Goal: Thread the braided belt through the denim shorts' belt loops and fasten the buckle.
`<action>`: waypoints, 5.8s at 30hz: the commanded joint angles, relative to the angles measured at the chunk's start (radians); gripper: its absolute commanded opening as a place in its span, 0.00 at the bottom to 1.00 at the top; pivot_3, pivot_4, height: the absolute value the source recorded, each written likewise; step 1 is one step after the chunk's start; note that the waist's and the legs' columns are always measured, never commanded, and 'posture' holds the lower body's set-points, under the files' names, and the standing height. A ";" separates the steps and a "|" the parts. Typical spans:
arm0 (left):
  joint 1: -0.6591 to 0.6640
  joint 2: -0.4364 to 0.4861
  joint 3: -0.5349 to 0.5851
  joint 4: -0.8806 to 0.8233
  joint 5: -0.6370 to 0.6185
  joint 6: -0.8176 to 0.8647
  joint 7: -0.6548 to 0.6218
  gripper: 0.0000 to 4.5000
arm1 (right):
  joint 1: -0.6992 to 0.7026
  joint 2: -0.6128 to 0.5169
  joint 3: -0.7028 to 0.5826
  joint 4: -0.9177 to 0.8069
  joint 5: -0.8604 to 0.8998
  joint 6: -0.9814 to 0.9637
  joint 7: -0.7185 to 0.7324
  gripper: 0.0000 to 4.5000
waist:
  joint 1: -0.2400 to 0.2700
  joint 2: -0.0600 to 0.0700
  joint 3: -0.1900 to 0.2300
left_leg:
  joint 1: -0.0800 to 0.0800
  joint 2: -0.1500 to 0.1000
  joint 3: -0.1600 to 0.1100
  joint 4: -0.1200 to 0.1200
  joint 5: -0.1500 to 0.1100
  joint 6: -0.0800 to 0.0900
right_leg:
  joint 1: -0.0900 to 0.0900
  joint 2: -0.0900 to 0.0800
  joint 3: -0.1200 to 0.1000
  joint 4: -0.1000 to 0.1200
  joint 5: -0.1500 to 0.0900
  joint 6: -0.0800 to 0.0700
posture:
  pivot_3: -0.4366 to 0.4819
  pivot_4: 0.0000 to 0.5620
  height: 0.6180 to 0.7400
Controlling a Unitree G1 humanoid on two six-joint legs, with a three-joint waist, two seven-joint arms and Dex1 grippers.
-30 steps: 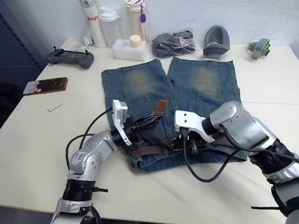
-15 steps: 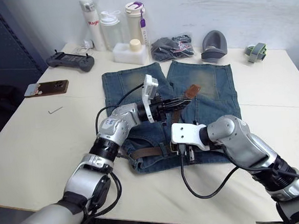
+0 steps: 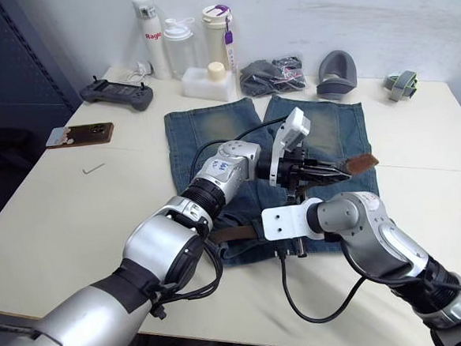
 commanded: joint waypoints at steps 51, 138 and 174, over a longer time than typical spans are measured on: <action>0.152 0.346 -0.325 -0.171 0.519 -0.693 0.217 0.00 | 0.408 -0.107 -0.311 -0.237 0.052 -0.090 -0.473 0.10 | 0.020 0.011 0.023 | -0.021 -0.019 -0.005 -0.014 0.031 0.014 | -0.023 -0.015 -0.011 0.009 0.003 0.004 | 0.48 0.27 0.31; 0.182 0.217 -0.231 -0.302 0.443 -0.250 0.259 0.00 | 0.335 0.174 -0.312 -0.064 -0.189 -0.422 -0.529 0.01 | -0.003 0.011 0.023 | -0.038 -0.020 0.003 0.008 0.031 0.015 | -0.049 -0.019 -0.008 0.046 0.002 0.001 | 0.48 0.27 0.31; 0.243 0.222 -0.283 -0.422 0.448 -0.152 0.235 0.00 | 0.197 -0.077 -0.495 -0.031 0.200 -0.125 -0.298 0.99 | -0.003 0.011 0.023 | -0.042 -0.020 0.008 0.011 0.031 0.015 | -0.057 -0.021 -0.002 0.051 0.001 0.001 | 0.48 0.27 0.31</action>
